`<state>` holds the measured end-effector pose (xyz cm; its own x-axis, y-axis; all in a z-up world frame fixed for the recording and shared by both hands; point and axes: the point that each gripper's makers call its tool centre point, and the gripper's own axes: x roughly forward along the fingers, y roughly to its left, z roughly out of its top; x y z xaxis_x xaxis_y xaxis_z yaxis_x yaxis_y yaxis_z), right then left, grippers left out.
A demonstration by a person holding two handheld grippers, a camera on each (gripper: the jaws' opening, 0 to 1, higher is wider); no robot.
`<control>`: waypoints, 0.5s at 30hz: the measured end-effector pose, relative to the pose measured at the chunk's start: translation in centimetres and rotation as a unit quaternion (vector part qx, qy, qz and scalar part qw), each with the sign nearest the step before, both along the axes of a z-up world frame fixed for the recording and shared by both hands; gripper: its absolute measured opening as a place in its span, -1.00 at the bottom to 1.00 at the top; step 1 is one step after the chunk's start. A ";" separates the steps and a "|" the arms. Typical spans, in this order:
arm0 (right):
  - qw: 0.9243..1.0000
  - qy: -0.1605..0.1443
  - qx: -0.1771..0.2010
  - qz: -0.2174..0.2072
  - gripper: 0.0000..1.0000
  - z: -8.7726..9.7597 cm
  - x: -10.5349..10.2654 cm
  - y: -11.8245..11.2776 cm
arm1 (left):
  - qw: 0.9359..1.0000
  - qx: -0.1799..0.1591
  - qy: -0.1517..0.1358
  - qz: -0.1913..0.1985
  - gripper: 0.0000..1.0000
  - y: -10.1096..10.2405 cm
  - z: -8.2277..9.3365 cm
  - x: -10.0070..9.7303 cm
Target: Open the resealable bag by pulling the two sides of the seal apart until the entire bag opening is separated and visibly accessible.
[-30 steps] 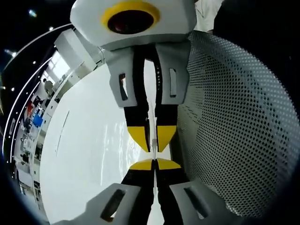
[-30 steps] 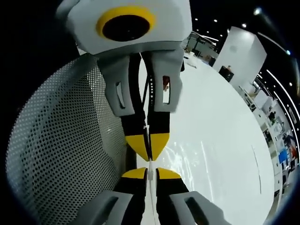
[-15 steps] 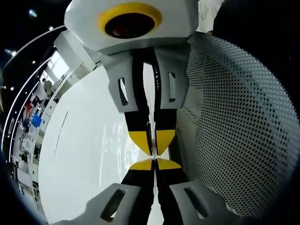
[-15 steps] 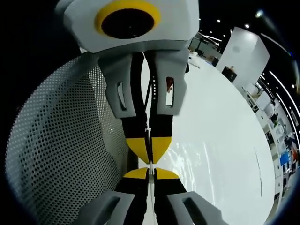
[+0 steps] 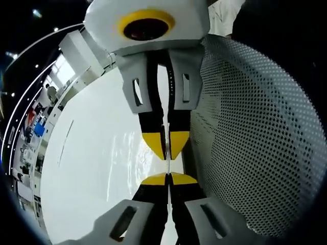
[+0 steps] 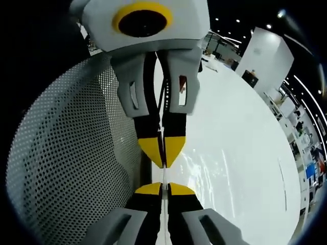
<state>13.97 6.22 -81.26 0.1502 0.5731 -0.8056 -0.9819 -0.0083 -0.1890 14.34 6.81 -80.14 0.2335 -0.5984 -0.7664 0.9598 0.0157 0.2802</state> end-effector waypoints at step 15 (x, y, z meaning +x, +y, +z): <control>1.000 0.003 -0.013 -0.006 -1.00 -0.3 0.0 -1.7 | 1.000 0.002 0.008 0.003 -1.00 0.6 -0.1 -0.1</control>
